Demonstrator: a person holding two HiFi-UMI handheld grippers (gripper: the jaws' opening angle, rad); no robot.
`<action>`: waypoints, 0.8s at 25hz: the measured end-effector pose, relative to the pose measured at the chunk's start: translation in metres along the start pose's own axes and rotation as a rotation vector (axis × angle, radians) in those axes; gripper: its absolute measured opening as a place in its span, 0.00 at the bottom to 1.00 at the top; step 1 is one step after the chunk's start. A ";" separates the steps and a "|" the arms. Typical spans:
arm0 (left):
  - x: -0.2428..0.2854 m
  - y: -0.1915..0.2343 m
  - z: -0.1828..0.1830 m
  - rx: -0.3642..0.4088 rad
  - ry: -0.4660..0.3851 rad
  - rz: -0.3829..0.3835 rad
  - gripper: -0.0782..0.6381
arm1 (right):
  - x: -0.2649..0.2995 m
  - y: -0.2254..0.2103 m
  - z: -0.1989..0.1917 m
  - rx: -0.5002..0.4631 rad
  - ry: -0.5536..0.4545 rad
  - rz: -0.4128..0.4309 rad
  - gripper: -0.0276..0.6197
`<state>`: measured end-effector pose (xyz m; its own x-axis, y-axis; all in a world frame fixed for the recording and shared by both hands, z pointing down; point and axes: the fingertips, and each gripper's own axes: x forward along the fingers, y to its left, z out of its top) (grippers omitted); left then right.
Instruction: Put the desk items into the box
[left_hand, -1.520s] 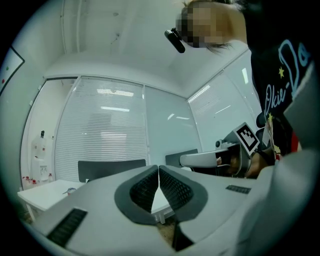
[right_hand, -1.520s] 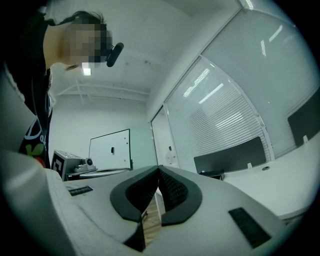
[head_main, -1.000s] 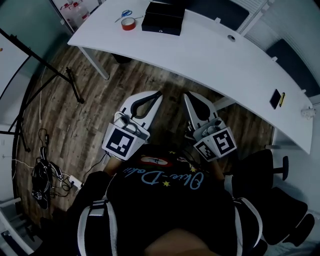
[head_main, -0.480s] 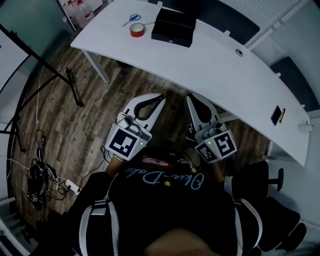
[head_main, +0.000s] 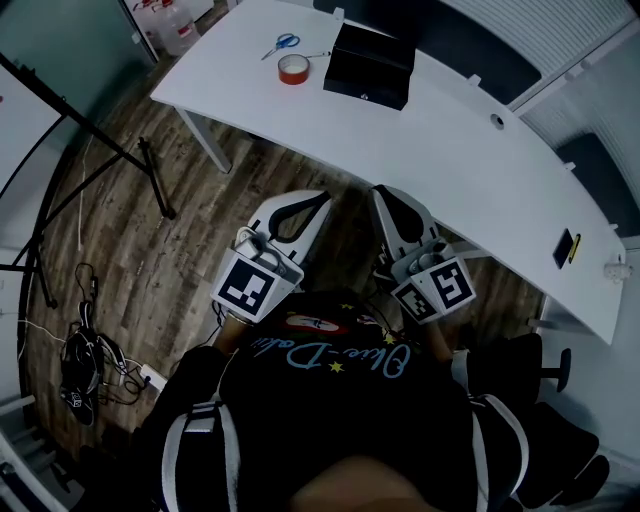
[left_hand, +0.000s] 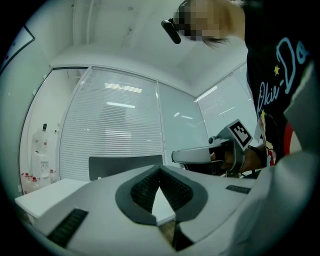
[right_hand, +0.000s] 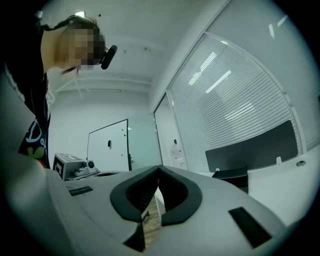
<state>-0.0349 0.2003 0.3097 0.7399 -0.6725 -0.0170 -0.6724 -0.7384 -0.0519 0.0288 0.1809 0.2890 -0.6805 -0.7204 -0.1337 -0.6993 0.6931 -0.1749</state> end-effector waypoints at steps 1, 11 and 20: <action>-0.001 0.005 0.000 0.002 0.000 0.000 0.10 | 0.005 0.001 -0.002 -0.004 0.004 0.000 0.05; -0.007 0.058 -0.007 0.009 0.008 -0.013 0.10 | 0.057 0.003 -0.012 -0.005 0.015 -0.017 0.05; -0.001 0.089 -0.008 0.001 0.014 -0.079 0.10 | 0.076 -0.001 -0.019 0.002 0.013 -0.094 0.05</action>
<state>-0.0954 0.1345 0.3135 0.7903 -0.6127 0.0012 -0.6117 -0.7892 -0.0538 -0.0264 0.1260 0.2975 -0.6144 -0.7821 -0.1041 -0.7599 0.6221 -0.1885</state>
